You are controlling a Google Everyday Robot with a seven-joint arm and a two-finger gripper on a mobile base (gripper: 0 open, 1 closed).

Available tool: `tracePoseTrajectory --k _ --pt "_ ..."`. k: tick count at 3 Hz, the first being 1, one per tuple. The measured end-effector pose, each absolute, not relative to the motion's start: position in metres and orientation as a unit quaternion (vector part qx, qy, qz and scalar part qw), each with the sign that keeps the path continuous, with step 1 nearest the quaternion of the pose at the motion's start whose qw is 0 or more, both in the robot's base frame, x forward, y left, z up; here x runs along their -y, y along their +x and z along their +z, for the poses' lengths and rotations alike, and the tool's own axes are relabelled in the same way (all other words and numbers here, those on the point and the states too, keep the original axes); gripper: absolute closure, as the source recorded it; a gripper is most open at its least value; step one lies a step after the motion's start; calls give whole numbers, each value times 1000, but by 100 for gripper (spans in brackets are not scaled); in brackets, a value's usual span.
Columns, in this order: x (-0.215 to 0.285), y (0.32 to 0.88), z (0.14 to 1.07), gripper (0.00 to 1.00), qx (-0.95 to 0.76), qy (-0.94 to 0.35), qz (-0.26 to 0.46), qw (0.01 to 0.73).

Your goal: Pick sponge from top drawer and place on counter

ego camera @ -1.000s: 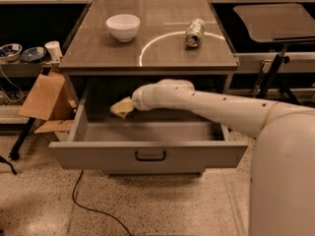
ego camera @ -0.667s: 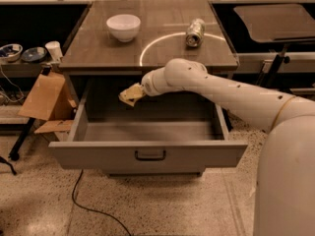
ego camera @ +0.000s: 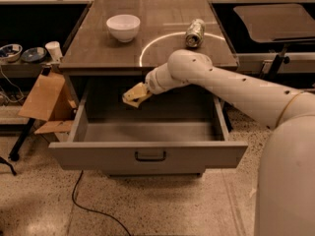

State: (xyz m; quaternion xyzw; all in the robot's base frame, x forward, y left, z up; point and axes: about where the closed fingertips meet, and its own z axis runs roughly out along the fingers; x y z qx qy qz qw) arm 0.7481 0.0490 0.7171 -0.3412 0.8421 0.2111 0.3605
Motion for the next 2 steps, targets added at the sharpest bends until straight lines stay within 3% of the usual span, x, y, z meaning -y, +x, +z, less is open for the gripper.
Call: tracePoseTrajectory --k 2 --pt "-41 738 709 100 -853 -349 210 325"
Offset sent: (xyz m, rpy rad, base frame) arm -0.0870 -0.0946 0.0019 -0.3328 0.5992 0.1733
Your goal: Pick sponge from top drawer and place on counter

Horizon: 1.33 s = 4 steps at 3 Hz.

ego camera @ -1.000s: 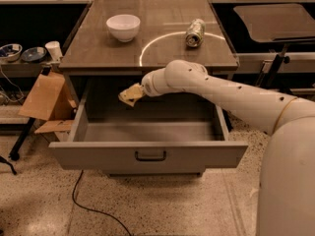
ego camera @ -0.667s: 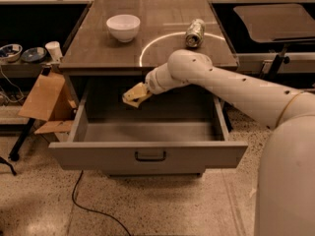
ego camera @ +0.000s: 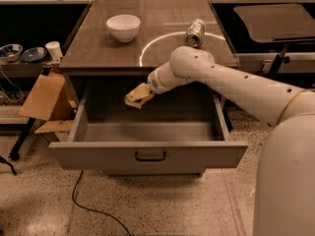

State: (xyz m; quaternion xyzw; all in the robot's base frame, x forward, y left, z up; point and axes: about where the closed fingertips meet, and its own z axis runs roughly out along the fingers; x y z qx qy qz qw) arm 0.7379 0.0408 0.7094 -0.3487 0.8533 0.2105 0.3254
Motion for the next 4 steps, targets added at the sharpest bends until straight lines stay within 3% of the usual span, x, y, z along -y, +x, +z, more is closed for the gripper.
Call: tracePoseTrajectory --k 2,4 --pt "-20 714 704 100 -875 -356 216 247" --pt "30 628 689 100 -907 -337 232 98"
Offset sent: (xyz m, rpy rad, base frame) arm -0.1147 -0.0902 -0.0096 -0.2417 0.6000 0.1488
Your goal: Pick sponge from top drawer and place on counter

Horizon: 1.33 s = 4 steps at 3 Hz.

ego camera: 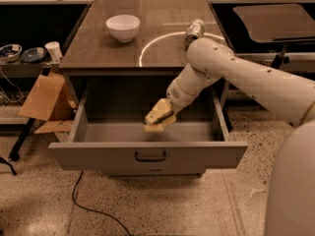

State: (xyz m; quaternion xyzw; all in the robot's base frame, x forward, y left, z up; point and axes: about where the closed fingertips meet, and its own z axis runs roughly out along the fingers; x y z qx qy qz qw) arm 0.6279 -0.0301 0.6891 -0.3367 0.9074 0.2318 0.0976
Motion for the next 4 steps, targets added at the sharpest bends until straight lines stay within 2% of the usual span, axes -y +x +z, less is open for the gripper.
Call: tracePoseTrajectory --k 1,2,4 --pt "40 619 726 100 -918 -319 204 115" --pt "29 638 768 100 -915 -314 181 177" --pt "-21 685 843 100 -892 -318 149 283"
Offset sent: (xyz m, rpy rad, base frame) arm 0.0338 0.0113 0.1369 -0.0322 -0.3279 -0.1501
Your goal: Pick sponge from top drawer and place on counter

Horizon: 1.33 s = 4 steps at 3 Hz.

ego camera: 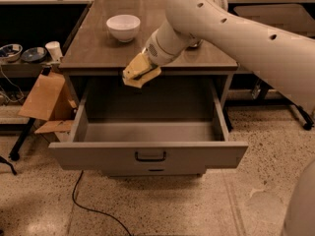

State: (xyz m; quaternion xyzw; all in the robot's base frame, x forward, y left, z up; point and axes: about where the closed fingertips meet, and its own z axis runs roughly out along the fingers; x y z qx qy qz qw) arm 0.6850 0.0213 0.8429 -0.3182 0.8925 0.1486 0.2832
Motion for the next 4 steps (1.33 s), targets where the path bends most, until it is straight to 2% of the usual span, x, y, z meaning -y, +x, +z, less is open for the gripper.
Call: tracePoseTrajectory --k 2,4 --pt "-39 716 876 100 -881 -269 143 362" --pt "-65 767 886 100 -866 -214 169 419"
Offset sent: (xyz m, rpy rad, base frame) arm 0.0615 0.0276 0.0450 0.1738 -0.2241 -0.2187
